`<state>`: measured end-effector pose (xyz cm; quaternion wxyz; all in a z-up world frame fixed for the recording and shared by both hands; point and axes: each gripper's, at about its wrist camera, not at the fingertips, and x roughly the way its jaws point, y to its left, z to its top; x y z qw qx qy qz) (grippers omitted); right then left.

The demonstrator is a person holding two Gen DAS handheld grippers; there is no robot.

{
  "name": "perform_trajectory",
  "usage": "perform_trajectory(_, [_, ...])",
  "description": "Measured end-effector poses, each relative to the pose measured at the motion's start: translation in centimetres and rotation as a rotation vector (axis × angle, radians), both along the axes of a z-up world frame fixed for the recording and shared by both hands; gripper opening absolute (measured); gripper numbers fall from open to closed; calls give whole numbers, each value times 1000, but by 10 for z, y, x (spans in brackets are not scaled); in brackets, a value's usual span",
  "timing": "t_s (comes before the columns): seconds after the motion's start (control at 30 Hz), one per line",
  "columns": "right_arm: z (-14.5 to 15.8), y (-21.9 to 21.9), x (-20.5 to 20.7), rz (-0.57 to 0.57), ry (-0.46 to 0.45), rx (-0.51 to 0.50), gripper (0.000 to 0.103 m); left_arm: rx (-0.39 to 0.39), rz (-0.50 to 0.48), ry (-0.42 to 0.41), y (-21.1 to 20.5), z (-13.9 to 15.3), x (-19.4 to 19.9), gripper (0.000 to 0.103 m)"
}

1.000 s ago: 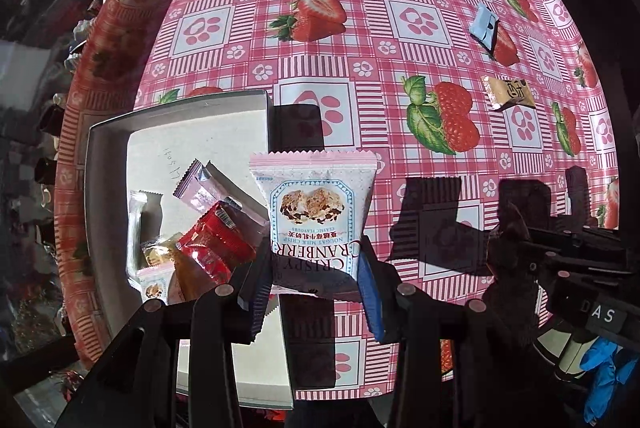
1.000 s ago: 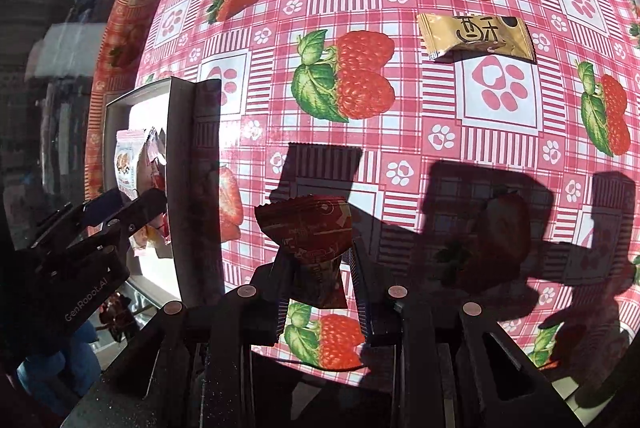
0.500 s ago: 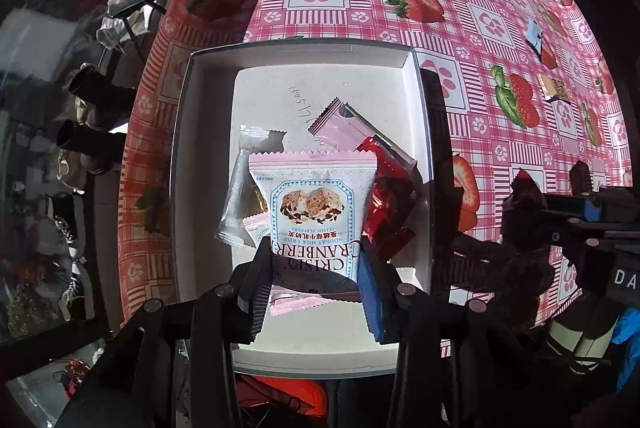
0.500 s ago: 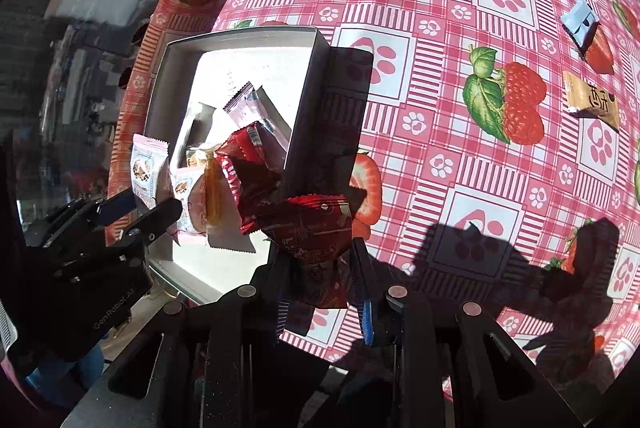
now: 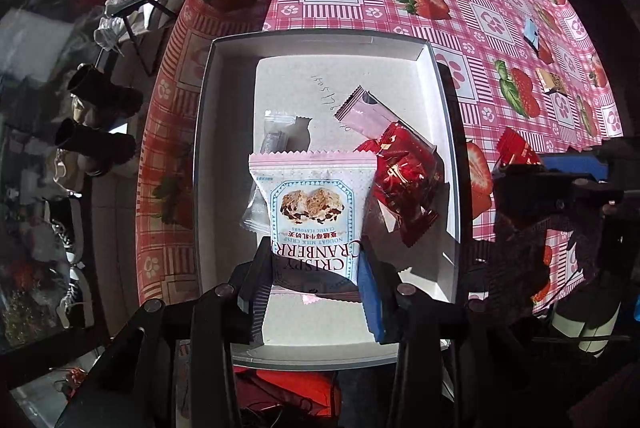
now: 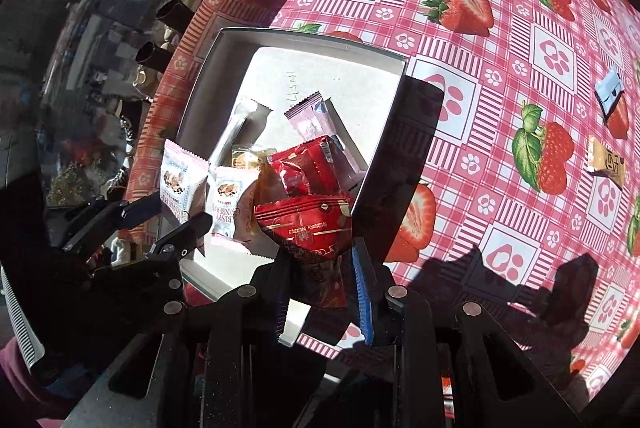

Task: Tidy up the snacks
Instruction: 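Lower both held packets into the white box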

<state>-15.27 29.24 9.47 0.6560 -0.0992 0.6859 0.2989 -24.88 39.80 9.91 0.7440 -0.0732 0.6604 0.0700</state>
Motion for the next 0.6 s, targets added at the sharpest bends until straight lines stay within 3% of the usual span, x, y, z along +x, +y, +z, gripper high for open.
perform_trajectory(0.2, [13, 22, 0, 22, -27, 30, 29, -1, -32, 1, 2, -2, -1, 43])
perform_trajectory(0.6, [2, 33, -10, 47, 0, 16, 29, -11, -58, 31, 8, -11, -2, 43])
